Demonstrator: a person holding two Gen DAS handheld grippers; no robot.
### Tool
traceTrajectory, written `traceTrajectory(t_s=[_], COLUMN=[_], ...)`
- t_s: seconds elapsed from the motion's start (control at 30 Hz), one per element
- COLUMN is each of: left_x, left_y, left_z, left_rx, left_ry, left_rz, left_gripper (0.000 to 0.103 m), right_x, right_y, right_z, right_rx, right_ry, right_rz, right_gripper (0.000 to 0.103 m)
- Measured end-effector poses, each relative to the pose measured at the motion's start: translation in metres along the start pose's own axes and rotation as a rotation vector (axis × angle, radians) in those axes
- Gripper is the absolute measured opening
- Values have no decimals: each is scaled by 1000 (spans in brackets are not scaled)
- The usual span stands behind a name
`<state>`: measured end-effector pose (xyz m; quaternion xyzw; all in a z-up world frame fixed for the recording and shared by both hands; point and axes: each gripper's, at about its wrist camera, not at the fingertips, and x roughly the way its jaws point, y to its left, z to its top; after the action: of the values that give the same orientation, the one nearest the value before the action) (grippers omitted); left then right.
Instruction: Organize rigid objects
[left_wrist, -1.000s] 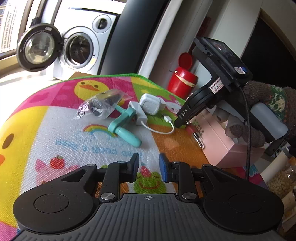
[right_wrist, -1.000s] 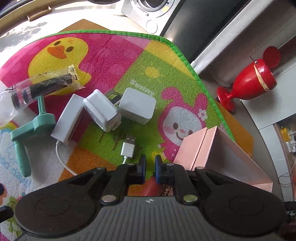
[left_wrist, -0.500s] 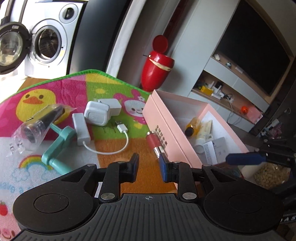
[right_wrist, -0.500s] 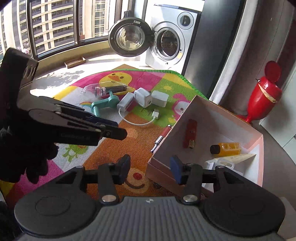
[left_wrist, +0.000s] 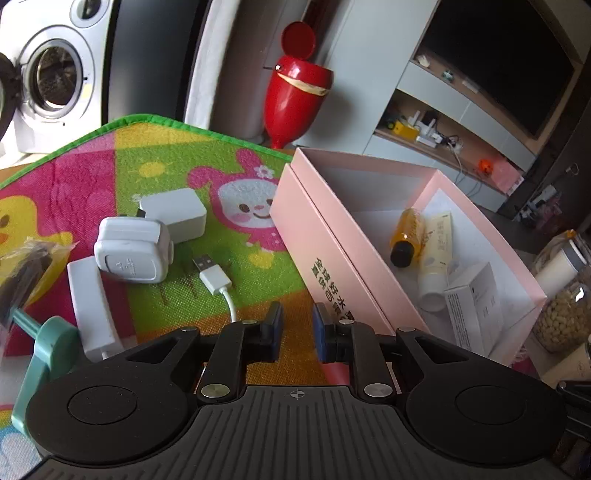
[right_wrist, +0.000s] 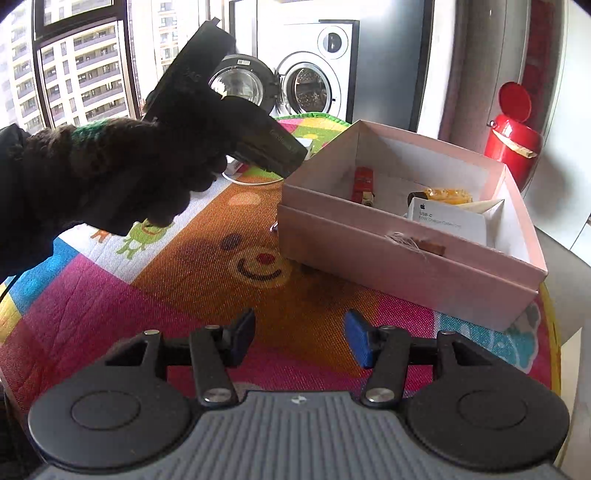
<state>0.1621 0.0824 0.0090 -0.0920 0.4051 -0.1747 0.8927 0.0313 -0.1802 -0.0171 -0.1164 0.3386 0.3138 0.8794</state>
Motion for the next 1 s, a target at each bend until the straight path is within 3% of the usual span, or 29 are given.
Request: traceTrajectory(t_s=[0.1, 0.23, 0.3, 0.33, 0.37, 0.43, 0.53, 0.63, 0.73, 0.87, 1.0], left_x=[-18, -38, -47, -51, -55, -68, -79, -78, -66, -46, -30], left_y=[-8, -7, -3, -2, -2, -6, -7, 14, 38, 54, 50], left_z=[-22, -44, -53, -55, -55, -54, -44, -29, -15, -5, 7], left_rx=[15, -22, -34, -35, -28, 26, 87, -28, -160, -221, -163], left_ry=[9, 43, 48, 44, 26, -50, -180, -240, -209, -203, -171], left_rz=[-9, -86, -108, -102, -75, 10, 175, 302, 351, 396, 442], left_gripper=[20, 20, 20, 20, 20, 20, 21, 21, 20, 26, 26], right_x=[14, 20, 27, 32, 35, 32, 23, 9, -1, 0, 1], right_y=[-1, 9, 25, 30, 32, 38, 37, 28, 19, 13, 13], right_z=[13, 25, 24, 23, 21, 18, 9, -8, -20, -27, -28], right_rx=[38, 78, 28, 3, -5, -21, -31, -32, 7, 43, 53], right_ry=[-34, -28, -24, -7, 14, 12, 21, 2, -17, -55, -60], right_rz=[11, 159, 105, 77, 69, 55, 45, -8, -38, -62, -87], right_gripper=[54, 57, 57, 49, 36, 20, 20, 20, 20, 27, 54])
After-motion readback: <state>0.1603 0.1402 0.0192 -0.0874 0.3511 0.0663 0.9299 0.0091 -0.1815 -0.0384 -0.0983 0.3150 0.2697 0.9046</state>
